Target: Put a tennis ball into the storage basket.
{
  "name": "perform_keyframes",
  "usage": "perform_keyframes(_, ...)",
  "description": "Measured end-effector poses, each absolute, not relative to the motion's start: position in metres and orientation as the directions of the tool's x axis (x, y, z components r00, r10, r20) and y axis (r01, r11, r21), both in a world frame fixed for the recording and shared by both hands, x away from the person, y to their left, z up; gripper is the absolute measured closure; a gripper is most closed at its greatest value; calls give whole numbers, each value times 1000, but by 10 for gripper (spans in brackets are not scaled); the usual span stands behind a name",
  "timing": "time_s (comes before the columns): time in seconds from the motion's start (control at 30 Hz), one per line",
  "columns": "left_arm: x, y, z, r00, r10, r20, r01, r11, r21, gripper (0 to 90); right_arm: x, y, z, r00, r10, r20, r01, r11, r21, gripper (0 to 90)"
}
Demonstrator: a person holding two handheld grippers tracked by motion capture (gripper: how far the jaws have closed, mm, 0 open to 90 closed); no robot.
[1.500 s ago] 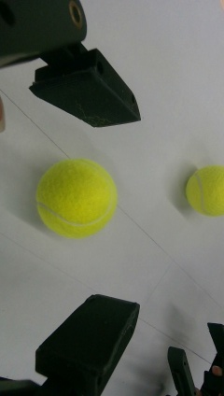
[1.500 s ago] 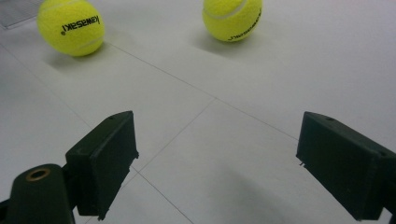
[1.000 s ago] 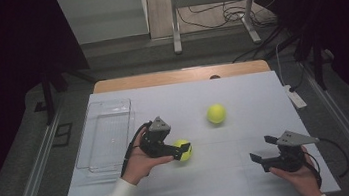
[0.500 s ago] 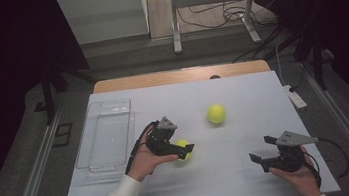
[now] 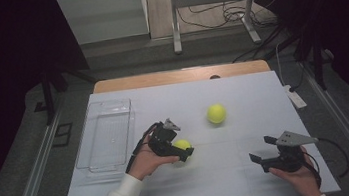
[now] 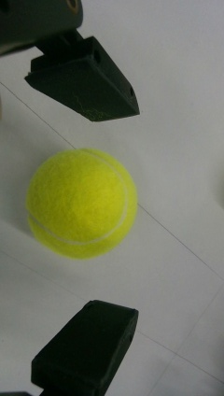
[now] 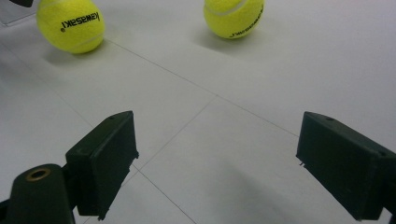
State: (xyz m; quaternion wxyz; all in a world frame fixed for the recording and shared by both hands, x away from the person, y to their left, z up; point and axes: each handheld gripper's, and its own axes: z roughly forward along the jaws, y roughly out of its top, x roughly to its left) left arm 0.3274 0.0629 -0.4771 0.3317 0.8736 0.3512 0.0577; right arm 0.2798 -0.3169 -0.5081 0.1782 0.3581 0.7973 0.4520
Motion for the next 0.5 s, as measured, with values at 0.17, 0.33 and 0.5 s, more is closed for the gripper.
perform_keyframes(0.17,328,63,-478,740,660,-132,583,-531,615,52,279,-317,-508,-681,731,38,408,336,849,122)
perform_keyframes(0.33,328,64,-479,741,657,-140,589,-535,606,58,279,-317,-508,-681,731,38,408,335,849,122)
perform_keyframes(0.5,326,63,-481,742,655,-141,594,-545,592,65,279,-317,-508,-682,731,36,406,337,849,122)
